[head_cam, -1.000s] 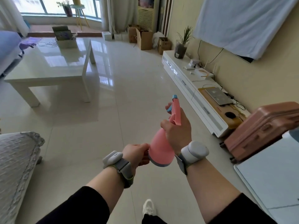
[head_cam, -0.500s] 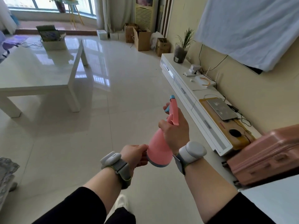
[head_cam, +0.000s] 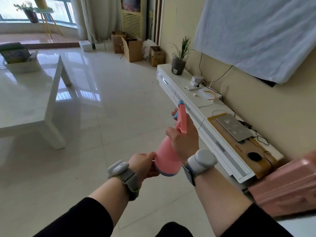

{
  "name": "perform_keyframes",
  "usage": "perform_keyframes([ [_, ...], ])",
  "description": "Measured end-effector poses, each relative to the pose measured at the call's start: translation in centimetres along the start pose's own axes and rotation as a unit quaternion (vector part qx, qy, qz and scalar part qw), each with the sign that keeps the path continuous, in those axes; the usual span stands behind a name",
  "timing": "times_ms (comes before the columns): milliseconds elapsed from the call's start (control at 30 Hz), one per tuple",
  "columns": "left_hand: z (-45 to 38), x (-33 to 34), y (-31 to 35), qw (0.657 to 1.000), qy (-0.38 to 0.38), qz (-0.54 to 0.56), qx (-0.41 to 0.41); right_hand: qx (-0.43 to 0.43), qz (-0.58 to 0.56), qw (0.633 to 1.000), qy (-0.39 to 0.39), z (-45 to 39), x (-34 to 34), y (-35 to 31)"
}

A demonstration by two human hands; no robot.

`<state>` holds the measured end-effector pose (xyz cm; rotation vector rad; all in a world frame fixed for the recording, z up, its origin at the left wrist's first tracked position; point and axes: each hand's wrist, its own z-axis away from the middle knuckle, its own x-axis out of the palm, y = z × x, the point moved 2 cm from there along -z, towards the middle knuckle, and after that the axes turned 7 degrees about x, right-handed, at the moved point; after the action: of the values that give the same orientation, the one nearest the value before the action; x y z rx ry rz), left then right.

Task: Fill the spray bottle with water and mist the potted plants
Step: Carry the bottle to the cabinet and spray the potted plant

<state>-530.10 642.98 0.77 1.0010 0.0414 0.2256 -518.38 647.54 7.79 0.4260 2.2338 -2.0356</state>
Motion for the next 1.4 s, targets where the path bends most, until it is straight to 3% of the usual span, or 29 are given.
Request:
perform_keyframes([
  [67,-2.8,0.1,1.4,1.0,-0.001,0.002,-0.004,-0.013,0.048,0.998,0.026,-3.0,0.7,0.3],
  [200,-9.0,0.7,4.4,1.0,0.006,-0.013,-0.007,-0.007,0.079,0.993,-0.084,-9.0,1.5,1.5],
  [267,-12.3,1.4,6.2,1.0,0.013,-0.018,-0.009,-0.011,0.077,0.992,-0.099,-12.6,1.9,2.4],
  [500,-22.9,5.6,13.5,1.0,-0.003,-0.015,0.002,-0.016,0.06,0.993,0.1,-26.9,4.0,3.5],
  [700,-31.0,7.7,19.1,0.998,0.018,-0.038,0.038,-0.049,0.045,0.987,0.143,-37.3,5.5,3.2],
  [1067,-48.2,5.7,28.9,0.981,0.039,-0.15,0.115,0.017,0.041,0.993,0.109,-54.3,11.2,5.1],
  [1400,-62.9,6.2,38.6,0.953,-0.014,-0.268,0.14,0.058,0.061,0.988,0.129,-70.0,15.8,6.1],
])
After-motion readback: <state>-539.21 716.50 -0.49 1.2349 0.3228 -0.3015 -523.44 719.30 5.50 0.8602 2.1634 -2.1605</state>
